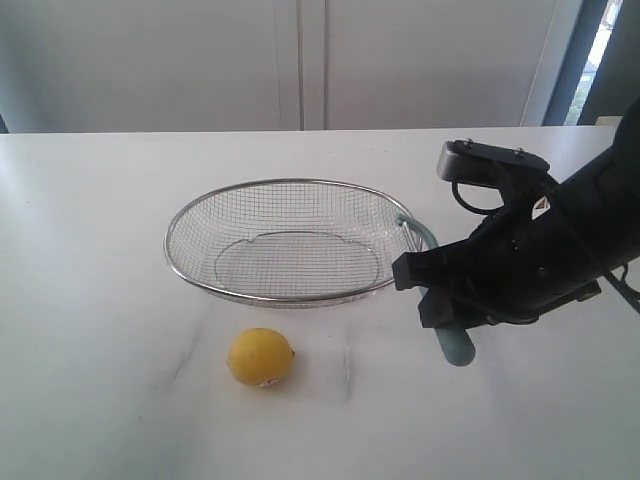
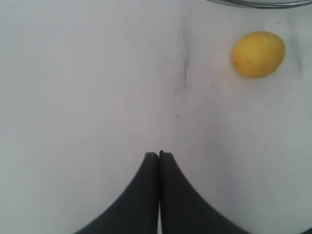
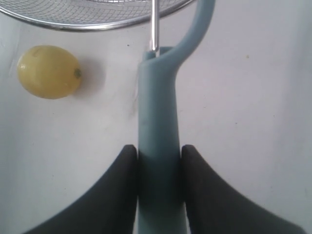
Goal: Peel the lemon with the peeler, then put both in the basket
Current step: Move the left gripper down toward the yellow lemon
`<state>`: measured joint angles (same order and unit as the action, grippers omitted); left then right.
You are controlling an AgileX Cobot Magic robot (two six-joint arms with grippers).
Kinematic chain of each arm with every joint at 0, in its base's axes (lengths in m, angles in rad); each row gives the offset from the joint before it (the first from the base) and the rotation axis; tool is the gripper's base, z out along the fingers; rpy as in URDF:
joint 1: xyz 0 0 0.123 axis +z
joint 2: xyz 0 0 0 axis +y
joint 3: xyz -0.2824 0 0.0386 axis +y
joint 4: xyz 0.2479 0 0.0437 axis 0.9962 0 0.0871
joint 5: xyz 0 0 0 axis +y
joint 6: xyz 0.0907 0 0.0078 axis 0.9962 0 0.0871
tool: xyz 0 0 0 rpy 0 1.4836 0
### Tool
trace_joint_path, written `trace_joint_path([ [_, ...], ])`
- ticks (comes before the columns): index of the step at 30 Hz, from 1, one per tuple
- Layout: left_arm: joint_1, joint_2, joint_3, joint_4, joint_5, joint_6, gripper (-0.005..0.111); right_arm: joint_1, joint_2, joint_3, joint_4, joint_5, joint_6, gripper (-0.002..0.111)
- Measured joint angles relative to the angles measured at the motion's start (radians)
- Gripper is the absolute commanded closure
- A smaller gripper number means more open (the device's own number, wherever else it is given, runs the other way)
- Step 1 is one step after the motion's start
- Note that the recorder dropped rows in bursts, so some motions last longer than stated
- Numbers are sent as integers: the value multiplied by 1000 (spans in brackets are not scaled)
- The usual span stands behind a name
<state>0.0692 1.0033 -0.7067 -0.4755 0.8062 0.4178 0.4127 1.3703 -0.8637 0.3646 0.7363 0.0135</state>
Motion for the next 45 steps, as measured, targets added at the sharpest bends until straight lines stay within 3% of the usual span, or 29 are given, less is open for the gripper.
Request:
trace_joint_path([
  [9,-218,211,-2,-55,-158,58,107,0,0,0,4,-18,0,108],
  [15,-355,325,-103,-134,-208,209,107,0,0,0,14,-26,0,108],
  [27,-479,507,-295,-140,-172,484,107,0,0,0,21,-39,-2,108],
  [36,-555,587,-316,-157,-201,718,106,0,0,0,21,-39,-2,108],
  [40,-576,589,-316,-171,-207,868,96,0,0,0,23,-43,-2,108],
  [45,-590,589,-316,-184,-205,1003,69,0,0,0,23,-43,-2,108],
])
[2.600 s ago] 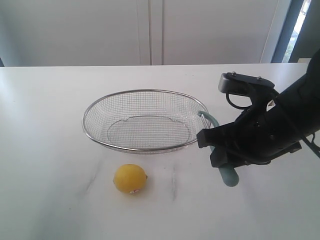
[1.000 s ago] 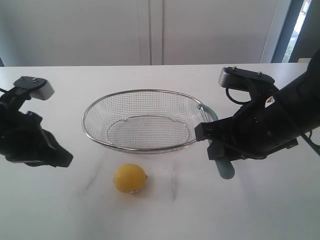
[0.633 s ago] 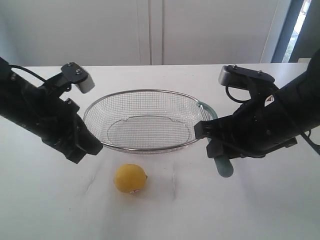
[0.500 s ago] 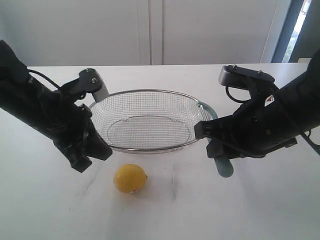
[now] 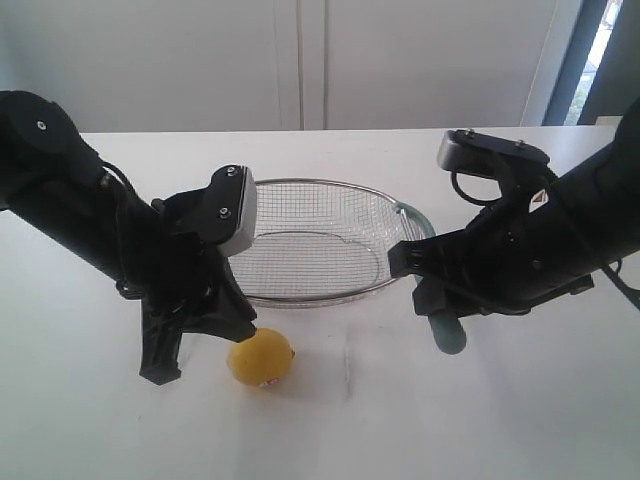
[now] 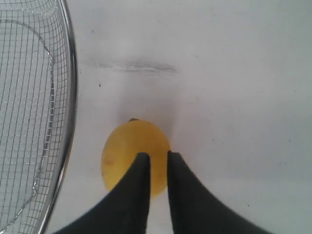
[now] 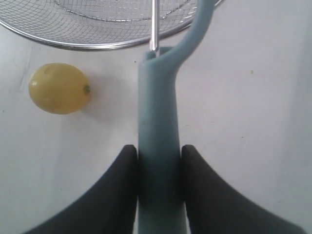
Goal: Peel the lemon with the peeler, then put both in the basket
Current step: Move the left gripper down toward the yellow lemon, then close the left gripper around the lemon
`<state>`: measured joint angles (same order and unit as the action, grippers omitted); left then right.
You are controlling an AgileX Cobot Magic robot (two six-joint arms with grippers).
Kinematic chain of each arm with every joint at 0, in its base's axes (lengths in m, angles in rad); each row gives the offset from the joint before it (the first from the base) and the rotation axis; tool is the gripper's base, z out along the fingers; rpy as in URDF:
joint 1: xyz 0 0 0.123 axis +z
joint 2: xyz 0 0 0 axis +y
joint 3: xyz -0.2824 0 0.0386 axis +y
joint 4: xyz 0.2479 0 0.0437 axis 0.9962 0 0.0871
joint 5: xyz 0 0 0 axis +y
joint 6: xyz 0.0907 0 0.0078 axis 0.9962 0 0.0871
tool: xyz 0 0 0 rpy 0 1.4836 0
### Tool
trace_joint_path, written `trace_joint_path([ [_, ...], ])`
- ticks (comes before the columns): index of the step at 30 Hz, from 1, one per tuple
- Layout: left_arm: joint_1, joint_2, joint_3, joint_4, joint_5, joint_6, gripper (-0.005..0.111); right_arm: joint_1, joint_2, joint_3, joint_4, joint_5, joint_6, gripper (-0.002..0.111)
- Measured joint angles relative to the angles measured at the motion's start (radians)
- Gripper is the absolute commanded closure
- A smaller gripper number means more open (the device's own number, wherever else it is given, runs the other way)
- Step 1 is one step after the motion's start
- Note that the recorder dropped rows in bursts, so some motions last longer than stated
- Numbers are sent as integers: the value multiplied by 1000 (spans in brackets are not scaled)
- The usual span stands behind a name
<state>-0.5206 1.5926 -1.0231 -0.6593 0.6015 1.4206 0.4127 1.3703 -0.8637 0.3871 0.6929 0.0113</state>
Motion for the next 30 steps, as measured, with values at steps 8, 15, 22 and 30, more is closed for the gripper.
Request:
trace_joint_path([
  [8,-2,0,0,0,0,32,45,0,0,0,3,-13,0,108],
  [15,-2,2,0,0,0,47,30,0,0,0,3,-12,0,108],
  [22,-2,78,0,-1,-6,83,28,0,0,0,3,-17,0,108],
  [30,-2,151,-2,-5,-55,116,28,0,0,0,3,-18,2,108],
])
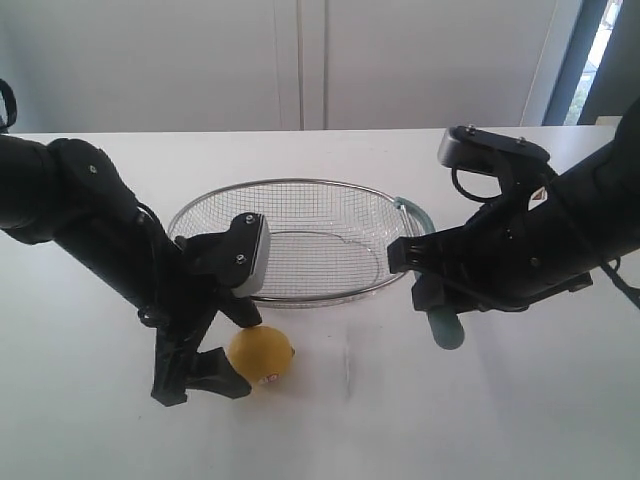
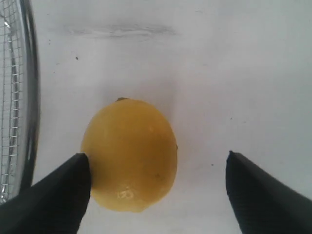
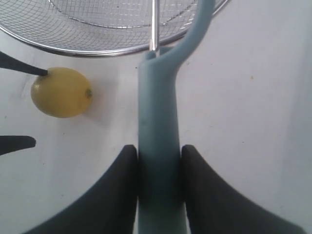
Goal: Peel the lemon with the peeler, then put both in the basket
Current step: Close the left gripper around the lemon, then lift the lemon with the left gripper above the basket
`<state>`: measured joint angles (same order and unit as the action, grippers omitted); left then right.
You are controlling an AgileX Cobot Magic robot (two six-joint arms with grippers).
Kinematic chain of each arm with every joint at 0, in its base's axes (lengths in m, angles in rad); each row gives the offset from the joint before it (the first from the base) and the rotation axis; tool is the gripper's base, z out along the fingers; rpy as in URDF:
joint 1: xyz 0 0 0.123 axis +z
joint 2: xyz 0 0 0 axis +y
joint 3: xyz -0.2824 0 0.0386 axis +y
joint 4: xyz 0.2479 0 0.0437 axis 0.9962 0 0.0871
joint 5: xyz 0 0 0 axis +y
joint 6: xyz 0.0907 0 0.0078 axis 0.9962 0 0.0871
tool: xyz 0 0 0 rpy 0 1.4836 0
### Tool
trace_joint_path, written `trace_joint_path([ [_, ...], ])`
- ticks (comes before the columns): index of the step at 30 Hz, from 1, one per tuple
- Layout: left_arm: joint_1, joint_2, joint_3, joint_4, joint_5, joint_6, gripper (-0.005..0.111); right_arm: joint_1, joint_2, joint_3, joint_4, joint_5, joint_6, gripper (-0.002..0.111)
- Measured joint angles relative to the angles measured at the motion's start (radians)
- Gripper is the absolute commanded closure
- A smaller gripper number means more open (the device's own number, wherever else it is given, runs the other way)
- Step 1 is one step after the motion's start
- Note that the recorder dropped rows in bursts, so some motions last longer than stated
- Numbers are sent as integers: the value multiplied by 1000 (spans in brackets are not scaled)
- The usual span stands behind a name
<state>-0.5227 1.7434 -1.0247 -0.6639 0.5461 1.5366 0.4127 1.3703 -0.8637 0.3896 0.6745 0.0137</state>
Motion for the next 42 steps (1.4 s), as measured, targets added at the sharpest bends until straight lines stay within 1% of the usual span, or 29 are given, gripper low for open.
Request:
trace_joint_path([
  [10,-2,63,-7,-74,-72,34,28,0,0,0,0,0,0,108],
  [15,-2,105,-7,-96,-64,53,28,0,0,0,0,0,0,108],
  [19,-2,132,-7,-144,-50,76,30,0,0,0,0,-4,0,108],
  [21,-2,137,-7,-153,-45,78,37,0,0,0,0,-8,0,108],
  [23,-2,139,-7,-157,-45,78,48,0,0,0,2,-12,0,108],
  [26,-2,139,-7,-160,-41,70,68,0,0,0,4,-25,0,108],
  [31,-2,139,-7,-160,-39,2,105,0,-2,0,8,-32,0,108],
  [35,-2,117,-7,-160,-6,-53,107,0,-2,0,15,-34,0,108],
  [42,-2,24,-7,-138,82,-206,107,0,-2,0,19,-34,0,108],
])
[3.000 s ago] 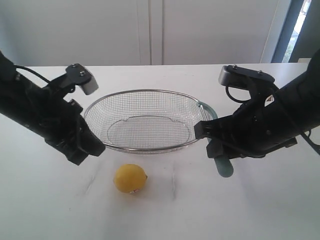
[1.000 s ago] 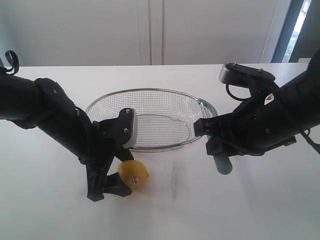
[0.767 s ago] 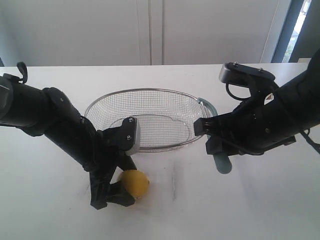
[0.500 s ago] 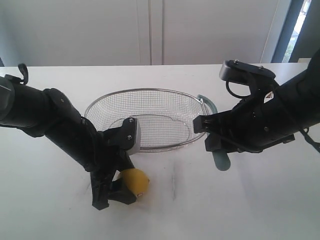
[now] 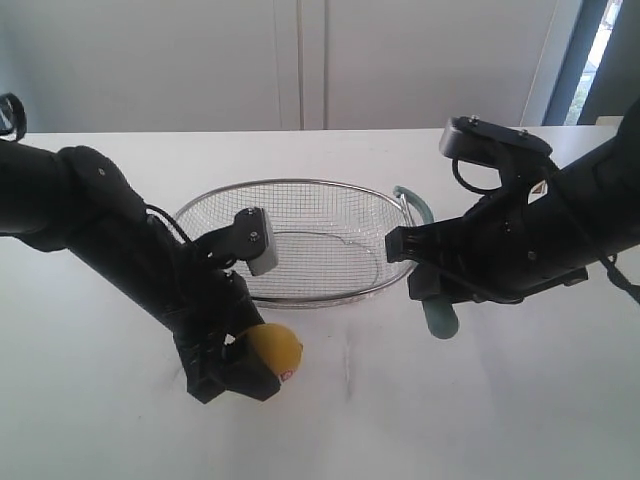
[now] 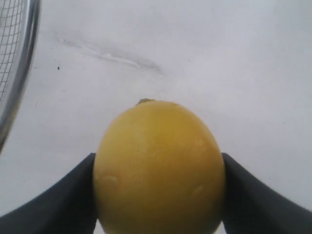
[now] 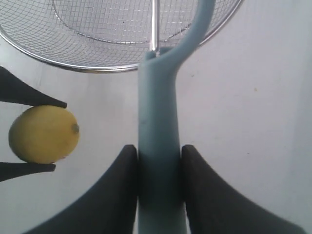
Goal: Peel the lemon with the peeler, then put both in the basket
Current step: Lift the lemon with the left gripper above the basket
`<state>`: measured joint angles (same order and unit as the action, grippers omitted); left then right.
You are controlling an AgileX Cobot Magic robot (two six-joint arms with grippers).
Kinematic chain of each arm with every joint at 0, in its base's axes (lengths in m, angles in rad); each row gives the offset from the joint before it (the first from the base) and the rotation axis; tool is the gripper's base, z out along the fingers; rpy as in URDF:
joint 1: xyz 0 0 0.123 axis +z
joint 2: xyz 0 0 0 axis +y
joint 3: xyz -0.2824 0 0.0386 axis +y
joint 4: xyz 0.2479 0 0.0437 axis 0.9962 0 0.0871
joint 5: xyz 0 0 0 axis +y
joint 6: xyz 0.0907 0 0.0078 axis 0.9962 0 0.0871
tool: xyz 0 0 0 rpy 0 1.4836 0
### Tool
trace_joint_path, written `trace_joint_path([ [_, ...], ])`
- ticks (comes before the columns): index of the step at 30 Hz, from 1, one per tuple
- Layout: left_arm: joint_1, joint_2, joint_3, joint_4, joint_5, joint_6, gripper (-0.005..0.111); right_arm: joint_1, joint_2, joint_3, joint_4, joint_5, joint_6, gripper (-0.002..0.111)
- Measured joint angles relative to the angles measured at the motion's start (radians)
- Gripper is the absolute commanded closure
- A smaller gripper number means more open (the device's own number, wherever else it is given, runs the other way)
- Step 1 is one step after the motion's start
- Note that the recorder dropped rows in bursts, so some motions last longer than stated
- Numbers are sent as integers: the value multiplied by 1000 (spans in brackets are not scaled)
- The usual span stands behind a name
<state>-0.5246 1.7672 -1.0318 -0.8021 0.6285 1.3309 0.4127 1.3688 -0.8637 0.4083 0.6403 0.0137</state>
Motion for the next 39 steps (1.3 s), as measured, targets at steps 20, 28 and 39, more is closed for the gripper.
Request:
trace_joint_path([
  [20,0,-346,0,1,-6,-185,107,0,-1,0,89,65,-115,108],
  [28,0,-346,0,-278,-122,65,107,0,-1,4,147,48,-152,108],
  [39,56,-322,0,-679,-56,342,107,0,12,12,450,23,-429,108],
])
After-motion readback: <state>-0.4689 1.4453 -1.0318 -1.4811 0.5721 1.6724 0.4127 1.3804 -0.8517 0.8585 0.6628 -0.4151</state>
